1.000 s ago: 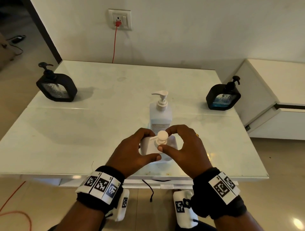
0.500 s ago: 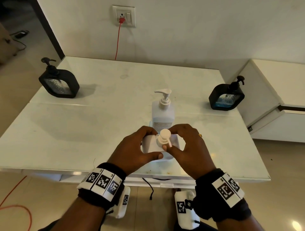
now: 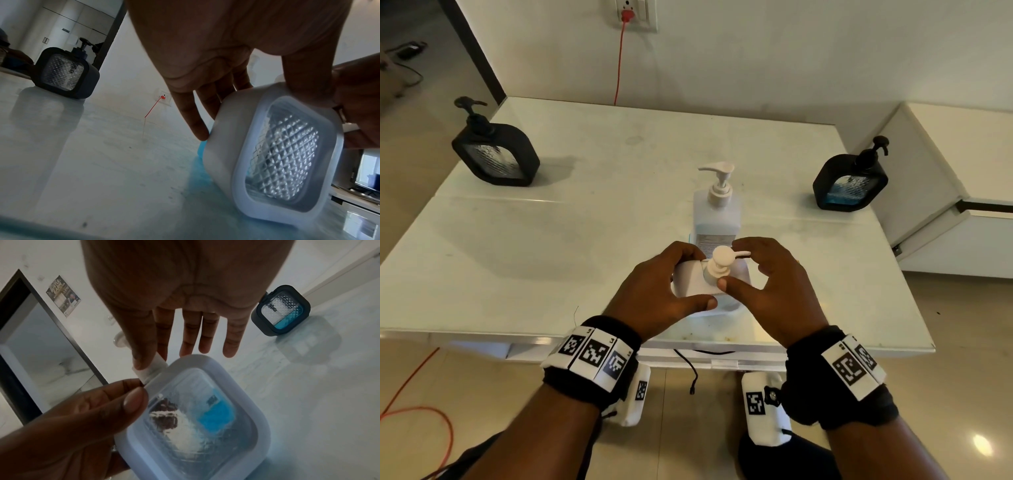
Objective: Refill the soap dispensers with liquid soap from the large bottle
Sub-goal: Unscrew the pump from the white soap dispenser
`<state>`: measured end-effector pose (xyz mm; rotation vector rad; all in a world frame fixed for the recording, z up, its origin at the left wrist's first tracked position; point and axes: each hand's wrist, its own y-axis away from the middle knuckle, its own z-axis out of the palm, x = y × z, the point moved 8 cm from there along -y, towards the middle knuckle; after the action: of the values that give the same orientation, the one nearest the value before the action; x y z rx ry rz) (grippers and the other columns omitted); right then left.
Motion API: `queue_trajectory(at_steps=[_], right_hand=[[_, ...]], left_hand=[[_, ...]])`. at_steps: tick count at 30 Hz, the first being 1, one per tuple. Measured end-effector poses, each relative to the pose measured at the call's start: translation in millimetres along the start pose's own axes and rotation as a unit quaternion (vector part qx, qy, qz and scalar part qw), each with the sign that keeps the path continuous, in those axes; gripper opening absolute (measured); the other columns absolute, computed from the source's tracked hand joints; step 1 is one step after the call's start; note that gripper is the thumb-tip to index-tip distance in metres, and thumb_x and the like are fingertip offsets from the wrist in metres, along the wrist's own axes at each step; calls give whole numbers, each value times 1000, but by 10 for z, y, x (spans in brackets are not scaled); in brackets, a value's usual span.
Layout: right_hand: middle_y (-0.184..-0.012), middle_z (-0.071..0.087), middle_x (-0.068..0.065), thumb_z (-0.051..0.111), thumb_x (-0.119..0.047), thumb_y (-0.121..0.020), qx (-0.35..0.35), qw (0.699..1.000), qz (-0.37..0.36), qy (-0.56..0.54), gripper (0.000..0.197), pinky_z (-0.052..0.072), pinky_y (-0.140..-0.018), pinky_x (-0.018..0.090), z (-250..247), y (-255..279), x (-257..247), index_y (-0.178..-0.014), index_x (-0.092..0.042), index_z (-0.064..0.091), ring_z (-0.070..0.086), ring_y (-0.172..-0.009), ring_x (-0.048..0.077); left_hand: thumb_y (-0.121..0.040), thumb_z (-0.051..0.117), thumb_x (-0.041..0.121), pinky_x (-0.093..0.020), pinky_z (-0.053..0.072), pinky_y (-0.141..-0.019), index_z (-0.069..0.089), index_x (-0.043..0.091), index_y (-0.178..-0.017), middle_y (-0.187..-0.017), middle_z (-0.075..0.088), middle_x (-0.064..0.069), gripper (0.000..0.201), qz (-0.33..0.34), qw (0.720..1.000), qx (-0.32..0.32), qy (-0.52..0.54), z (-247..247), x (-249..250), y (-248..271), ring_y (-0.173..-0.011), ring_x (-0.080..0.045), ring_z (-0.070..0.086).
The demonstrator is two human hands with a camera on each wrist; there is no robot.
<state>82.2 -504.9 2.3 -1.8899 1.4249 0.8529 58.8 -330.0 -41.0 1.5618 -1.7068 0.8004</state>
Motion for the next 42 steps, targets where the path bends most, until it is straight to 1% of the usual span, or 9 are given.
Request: queue_trajectory(at_steps=[3,8,12,17,23,27,33,38,42], right_hand=[[-122,60,-19,81,-38,-78,-20,999,20,-24,45,45,-102,39,11,7,34,-118,-35,60,53,-115,5],[-106,61,-23,83,-48,-68,15,997,58,-39,47,48,-92,33,36,13,45,-106,-33,60,55,-104,1],[-108,58,-30,83,-38,-73,3,996,58,-68,35,45,-97,30,41,1,47,-98,-43,58,53,-105,-8],[-113,59,-26,80,-42,-75,-7,996,56,-69,39,42,-95,27,27,8,47,-106,-38,56,52,-108,-4],[-105,60,-25,81,-46,-71,17,998,50,-38,36,44,-90,28,62,18,34,-96,-40,57,54,-103,0],[-118,61,-23,79,-36,-80,-11,998,32,-48,41,40,-94,20,39,11,18,-116,-36,60,52,-110,-3],[-109,61,-16,83,-44,-72,10,999,28,-14,44,42,-87,26,50,27,-31,-104,-32,56,53,-105,7],[-121,61,-19,80,-26,-79,-4,999,0,-39,42,43,-102,33,-4,22,-44,-111,-40,58,53,-115,1],[-112,59,-25,83,-40,-73,-5,1000,-1,-10,45,39,-92,21,19,24,-63,-108,-40,55,52,-109,2]], left_hand=[[-74,91,42,-38,58,-94,47,42,-120,-114,58,27,63,-4,1000,-1,1,4,12,-4,-108,-9,61],[-75,90,46,-37,58,-93,49,42,-120,-117,62,22,61,3,1000,4,7,6,-2,1,-107,-7,63],[-74,89,47,-30,58,-91,46,46,-117,-116,61,25,61,9,1000,3,4,4,-3,-6,-106,-4,62],[-75,89,46,-25,56,-90,45,47,-115,-116,59,26,60,11,1000,1,4,10,2,-21,-107,-5,62],[-72,86,49,-17,51,-86,46,42,-120,-115,59,25,63,17,1000,4,12,22,17,-12,-105,-4,62],[-72,87,56,-15,50,-87,46,41,-124,-117,59,25,68,24,1000,0,8,27,18,-20,-107,-4,61],[-66,77,63,-11,46,-86,44,45,-121,-114,55,32,66,21,1000,-1,6,39,25,-19,-102,0,60],[-72,89,48,-21,54,-88,47,45,-116,-114,60,26,61,12,1000,0,6,14,6,-13,-105,-4,61],[-70,89,56,-26,56,-89,47,41,-119,-117,62,19,66,16,1000,5,4,14,30,-6,-105,-7,63]])
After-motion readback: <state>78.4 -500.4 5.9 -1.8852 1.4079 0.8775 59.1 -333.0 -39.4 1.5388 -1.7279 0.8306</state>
